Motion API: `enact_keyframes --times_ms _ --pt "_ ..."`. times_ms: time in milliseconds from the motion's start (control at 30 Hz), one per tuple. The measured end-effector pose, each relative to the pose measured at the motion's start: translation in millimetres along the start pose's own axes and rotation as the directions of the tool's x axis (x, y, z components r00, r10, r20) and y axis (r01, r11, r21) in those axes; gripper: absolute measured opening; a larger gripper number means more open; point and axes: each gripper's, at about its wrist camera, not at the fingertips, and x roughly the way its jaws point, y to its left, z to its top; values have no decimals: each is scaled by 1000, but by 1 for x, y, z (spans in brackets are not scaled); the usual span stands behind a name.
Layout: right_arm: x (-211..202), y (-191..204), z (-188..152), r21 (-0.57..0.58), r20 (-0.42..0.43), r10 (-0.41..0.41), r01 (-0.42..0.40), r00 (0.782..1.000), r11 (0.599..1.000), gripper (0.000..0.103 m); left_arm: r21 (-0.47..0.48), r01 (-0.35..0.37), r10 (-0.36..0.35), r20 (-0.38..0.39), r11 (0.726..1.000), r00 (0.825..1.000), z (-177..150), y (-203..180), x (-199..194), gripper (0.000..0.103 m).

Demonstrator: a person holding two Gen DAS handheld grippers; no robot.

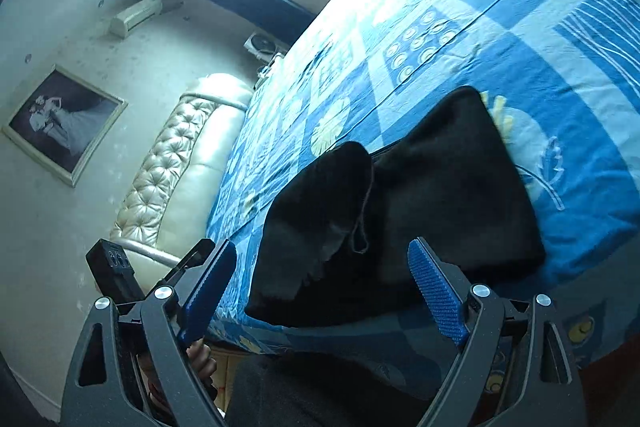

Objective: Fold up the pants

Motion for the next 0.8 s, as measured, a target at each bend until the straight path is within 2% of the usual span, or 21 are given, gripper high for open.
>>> enact_keyframes --times_ms 100,200,300,400,467,500,533,567,667,800 --pt "44 4 13 -40 -77 -21 18 997 999 87 -42 -69 67 -41 997 997 -8 38 5 97" --pt "81 2 19 -42 -142 -53 48 988 998 87 -106 -92 83 -93 990 992 -19 71 8 97" --pt "109 -3 15 -2 -215 -35 35 976 999 86 -161 -101 80 -136 982 987 -32 100 10 97" --pt "126 3 5 -18 -264 -23 18 964 1000 72 -209 -104 72 -157 972 985 -42 120 12 97" --pt "135 6 -2 -57 -288 -67 53 955 997 47 -228 -103 65 -171 968 983 -47 128 15 97" --pt "140 5 -3 -73 -298 -95 76 950 994 41 -238 -103 60 -179 966 982 -49 131 17 97" --pt "143 5 -4 -87 -302 -119 97 946 992 28 -245 -102 56 -186 964 981 -51 134 20 97" --pt "144 6 -5 -98 -302 -138 113 943 989 21 -253 -100 51 -196 962 979 -53 136 22 97" --pt "131 22 1 -133 -256 -129 97 958 986 14 -269 -80 20 -218 960 976 -57 137 26 97" --pt "82 60 20 -234 -142 -95 60 985 970 13 -270 -56 0 -202 961 979 -55 134 23 97"
